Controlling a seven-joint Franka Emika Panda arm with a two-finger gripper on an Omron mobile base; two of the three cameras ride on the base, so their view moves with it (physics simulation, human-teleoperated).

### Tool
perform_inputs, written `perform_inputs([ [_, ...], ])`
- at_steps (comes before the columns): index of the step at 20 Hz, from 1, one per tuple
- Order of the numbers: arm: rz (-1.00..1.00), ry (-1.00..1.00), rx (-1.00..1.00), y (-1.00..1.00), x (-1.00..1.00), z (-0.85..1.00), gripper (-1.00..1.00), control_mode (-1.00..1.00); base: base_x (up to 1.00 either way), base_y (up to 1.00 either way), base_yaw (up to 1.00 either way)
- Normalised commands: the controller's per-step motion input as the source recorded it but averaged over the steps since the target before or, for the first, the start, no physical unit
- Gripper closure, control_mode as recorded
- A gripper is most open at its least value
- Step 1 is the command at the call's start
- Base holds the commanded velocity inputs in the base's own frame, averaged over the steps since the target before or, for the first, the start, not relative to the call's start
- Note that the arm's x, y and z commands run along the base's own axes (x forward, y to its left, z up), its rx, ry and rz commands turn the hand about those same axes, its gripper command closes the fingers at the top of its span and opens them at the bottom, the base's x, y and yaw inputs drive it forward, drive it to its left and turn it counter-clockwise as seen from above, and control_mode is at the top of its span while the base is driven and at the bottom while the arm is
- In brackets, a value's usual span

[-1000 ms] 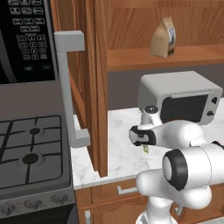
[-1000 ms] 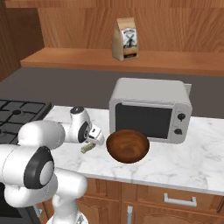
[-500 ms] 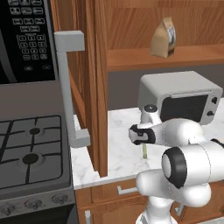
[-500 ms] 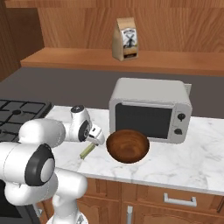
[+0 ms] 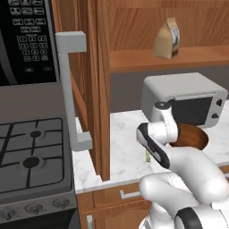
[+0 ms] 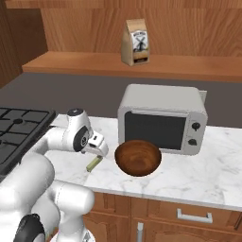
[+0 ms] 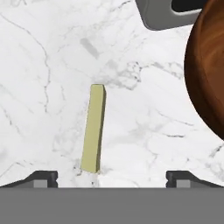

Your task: Pick the egg and butter from the fridge and place them by the bowl for mixing.

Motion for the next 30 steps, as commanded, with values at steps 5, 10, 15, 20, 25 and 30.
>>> perform_inputs([
  [5,0.15,0.0,0.0,0.0,-0.99,0.78,-1.0,-1.0,0.0,0.0,0.0],
  [10,0.18,0.0,0.0,0.0,-1.0,0.86,-1.0,-1.0,0.0,0.0,0.0],
  [15,0.17,0.0,0.0,-0.04,-0.99,1.0,-1.0,-1.0,0.0,0.0,0.0],
  [20,0.08,-0.01,0.0,0.0,-0.95,0.92,-1.0,-1.0,0.0,0.0,0.0],
  [25,-0.09,0.0,0.04,-0.19,-0.54,0.73,-1.0,-1.0,0.0,0.0,0.0],
  [30,-0.07,-0.04,0.01,-0.09,-0.28,0.69,-1.0,-1.0,0.0,0.0,0.0],
])
